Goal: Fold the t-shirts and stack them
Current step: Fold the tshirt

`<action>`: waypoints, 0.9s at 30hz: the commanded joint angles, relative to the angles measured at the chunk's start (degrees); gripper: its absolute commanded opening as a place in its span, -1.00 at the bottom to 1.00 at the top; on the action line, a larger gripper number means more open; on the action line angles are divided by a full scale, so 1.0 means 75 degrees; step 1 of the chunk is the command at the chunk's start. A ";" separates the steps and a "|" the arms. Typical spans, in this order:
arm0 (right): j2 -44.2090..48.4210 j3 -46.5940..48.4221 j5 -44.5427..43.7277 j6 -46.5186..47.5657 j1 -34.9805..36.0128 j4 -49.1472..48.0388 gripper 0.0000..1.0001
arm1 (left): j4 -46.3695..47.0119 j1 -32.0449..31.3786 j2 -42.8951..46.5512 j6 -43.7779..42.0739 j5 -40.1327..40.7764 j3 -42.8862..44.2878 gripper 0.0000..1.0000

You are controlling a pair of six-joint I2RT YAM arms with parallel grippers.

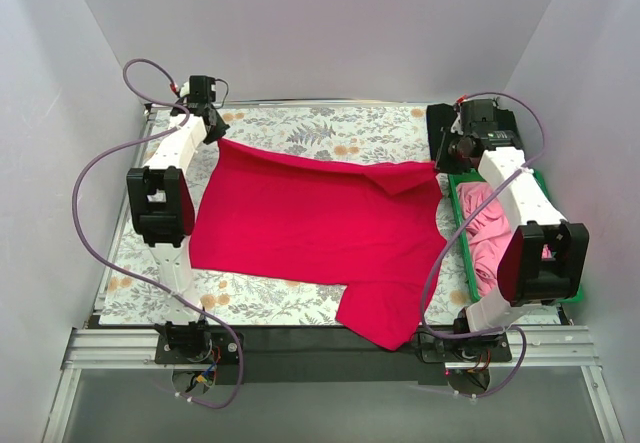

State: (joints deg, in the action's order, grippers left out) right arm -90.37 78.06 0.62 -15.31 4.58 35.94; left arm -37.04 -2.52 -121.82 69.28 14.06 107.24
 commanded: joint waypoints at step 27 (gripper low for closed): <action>0.0729 -0.1688 0.0456 -0.0314 -0.0001 0.0704 -0.97 | -0.0066 0.0091 0.1395 0.0513 0.0457 -0.2368 -1.00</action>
State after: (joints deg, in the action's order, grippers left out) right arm -85.49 67.13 4.27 -17.87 4.58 41.89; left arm -38.15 -2.31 -115.37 72.03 15.70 90.76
